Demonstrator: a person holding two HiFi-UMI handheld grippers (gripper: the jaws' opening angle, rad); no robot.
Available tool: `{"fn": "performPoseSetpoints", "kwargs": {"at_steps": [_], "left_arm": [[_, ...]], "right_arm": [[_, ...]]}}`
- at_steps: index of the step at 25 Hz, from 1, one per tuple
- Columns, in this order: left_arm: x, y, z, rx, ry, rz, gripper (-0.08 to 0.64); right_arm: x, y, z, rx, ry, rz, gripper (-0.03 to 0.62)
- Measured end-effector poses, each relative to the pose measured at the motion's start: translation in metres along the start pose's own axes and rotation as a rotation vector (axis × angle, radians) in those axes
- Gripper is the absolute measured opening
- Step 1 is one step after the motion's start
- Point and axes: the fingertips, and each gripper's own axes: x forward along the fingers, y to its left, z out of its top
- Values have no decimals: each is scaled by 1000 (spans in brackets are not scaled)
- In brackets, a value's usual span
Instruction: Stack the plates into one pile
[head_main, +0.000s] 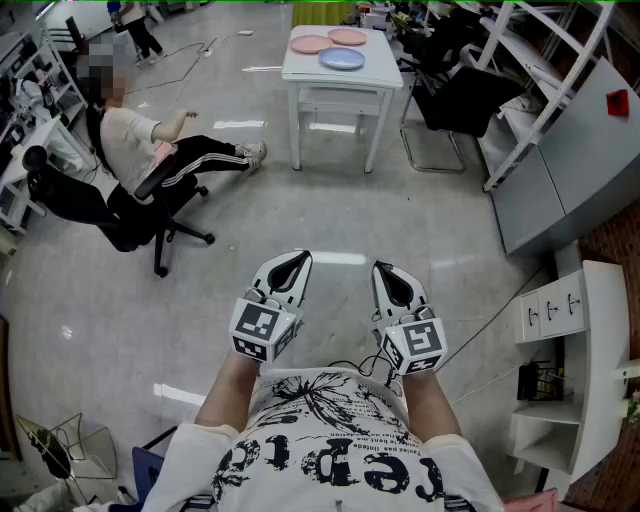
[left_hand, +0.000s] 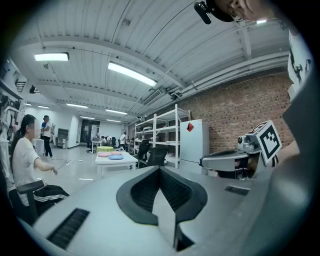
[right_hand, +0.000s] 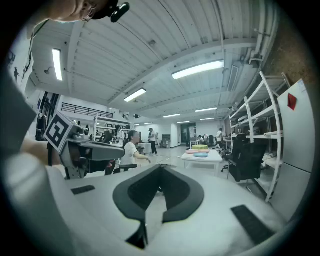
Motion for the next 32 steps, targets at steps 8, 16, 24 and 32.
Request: {"fn": "performPoseSetpoints", "kwargs": {"at_steps": [8,16,24,32], "left_arm": [[12,-5,-5,-14,8,13,12],[33,-20,-13,-41,16,41,12],[61,-17,-38,-73,60,67,12],[127,55,-45,-92,55,81,12]], "right_arm": [[-4,-17,-8,36,3,-17,6],[-15,-47,-20,54,10,-22,6],[2,-72,-46,88,53,7,6],[94,-110,-49,63,76,7,6]]}}
